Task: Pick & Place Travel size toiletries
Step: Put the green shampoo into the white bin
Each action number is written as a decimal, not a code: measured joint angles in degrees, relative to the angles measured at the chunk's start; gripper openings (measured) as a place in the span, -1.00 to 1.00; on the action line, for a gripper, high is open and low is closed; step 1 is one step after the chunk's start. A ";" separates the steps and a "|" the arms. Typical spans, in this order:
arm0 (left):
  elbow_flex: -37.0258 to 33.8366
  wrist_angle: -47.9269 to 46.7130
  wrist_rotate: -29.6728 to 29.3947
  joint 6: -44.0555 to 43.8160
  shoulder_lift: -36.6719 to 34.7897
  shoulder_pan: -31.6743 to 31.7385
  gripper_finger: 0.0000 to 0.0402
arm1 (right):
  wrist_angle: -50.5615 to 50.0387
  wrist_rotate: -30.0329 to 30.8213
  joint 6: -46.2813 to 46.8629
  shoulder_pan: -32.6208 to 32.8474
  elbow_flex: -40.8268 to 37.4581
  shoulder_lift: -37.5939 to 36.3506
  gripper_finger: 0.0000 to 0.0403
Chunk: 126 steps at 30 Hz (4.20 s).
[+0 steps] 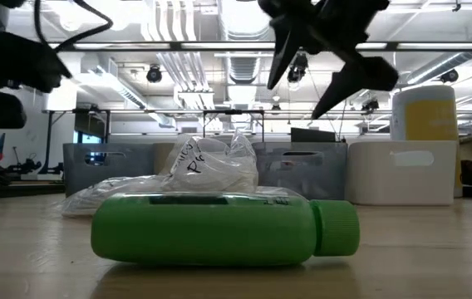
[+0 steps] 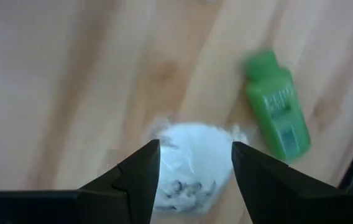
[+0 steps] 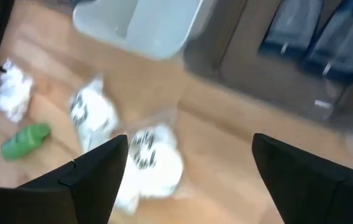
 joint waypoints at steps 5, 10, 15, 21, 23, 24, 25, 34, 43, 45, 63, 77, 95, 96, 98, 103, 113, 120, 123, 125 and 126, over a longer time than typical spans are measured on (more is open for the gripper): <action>0.82 4.06 1.04 6.14 1.59 -7.60 0.02 | 0.04 -0.06 3.19 4.36 0.00 0.00 0.74; 1.82 9.50 -7.33 -5.59 3.86 -11.34 0.02 | -0.12 -0.06 4.11 7.09 0.00 -0.02 0.75; 4.06 10.67 -11.14 -13.34 7.97 -11.59 0.02 | -0.20 -0.02 2.56 8.62 0.00 -0.02 0.71; 8.31 10.73 -11.49 -19.35 14.86 -11.63 0.02 | -0.53 1.32 0.59 10.53 0.00 -0.02 0.70; 9.68 10.72 -11.67 -20.52 17.62 -11.63 0.03 | -0.53 1.47 -0.33 10.85 0.00 -0.02 0.72; 10.32 10.72 -11.67 -21.15 19.02 -11.63 0.04 | -0.52 1.51 -1.02 10.91 0.00 -0.02 0.74; 10.88 10.71 -11.66 -21.69 20.30 -11.63 0.07 | -0.55 1.51 -1.60 11.06 0.00 -0.02 0.76; 14.77 10.65 -7.28 -23.34 27.98 -11.63 0.58 | -0.76 1.47 -3.53 11.25 0.00 -0.02 0.83; 14.53 10.28 -6.57 -23.51 30.67 -11.63 0.75 | -1.12 1.43 -4.87 11.23 0.00 -0.02 0.83; 14.36 10.26 -6.38 -21.96 30.65 -11.63 0.73 | -1.20 1.43 -4.83 11.21 0.00 -0.02 0.83; 13.99 10.13 -9.96 -9.08 33.61 -13.53 0.60 | -1.33 5.17 -17.58 15.76 3.90 -0.26 0.83; 13.96 9.66 -12.10 -7.62 35.29 -13.57 0.22 | -1.24 2.76 -9.55 18.36 4.24 -0.11 0.83; 13.87 20.06 -36.77 -9.30 13.94 -12.49 -0.16 | 6.77 10.75 -9.87 19.86 4.42 -0.11 0.83; 13.76 21.24 -38.41 -8.90 12.40 -12.59 -0.16 | 7.78 10.93 -10.64 19.86 4.42 -0.11 0.83; 13.73 25.58 -41.30 -6.69 9.68 -12.53 -0.16 | 10.73 11.31 -13.24 19.89 4.42 -0.13 0.83; 13.62 37.78 -44.61 2.10 4.10 -10.80 -0.16 | 18.40 14.13 -22.42 19.83 4.42 -0.31 0.83; 12.96 64.47 -36.74 17.89 2.67 -3.59 -0.15 | 33.50 15.00 -39.58 15.49 4.42 -2.75 0.83; 12.96 67.99 -30.53 18.04 5.09 0.86 -0.15 | 41.21 12.34 -44.94 12.86 4.42 -2.76 0.83; 12.96 72.09 -28.80 18.18 6.39 1.57 -0.15 | 40.98 12.78 -45.21 12.61 4.42 -2.71 0.83; 12.96 74.24 -27.54 18.36 7.13 2.02 -0.15 | 40.98 12.84 -45.26 12.59 4.42 -2.71 0.83; 12.96 75.23 -27.04 18.35 7.47 2.37 -0.15 | 40.98 12.87 -45.38 12.58 4.42 -2.71 0.83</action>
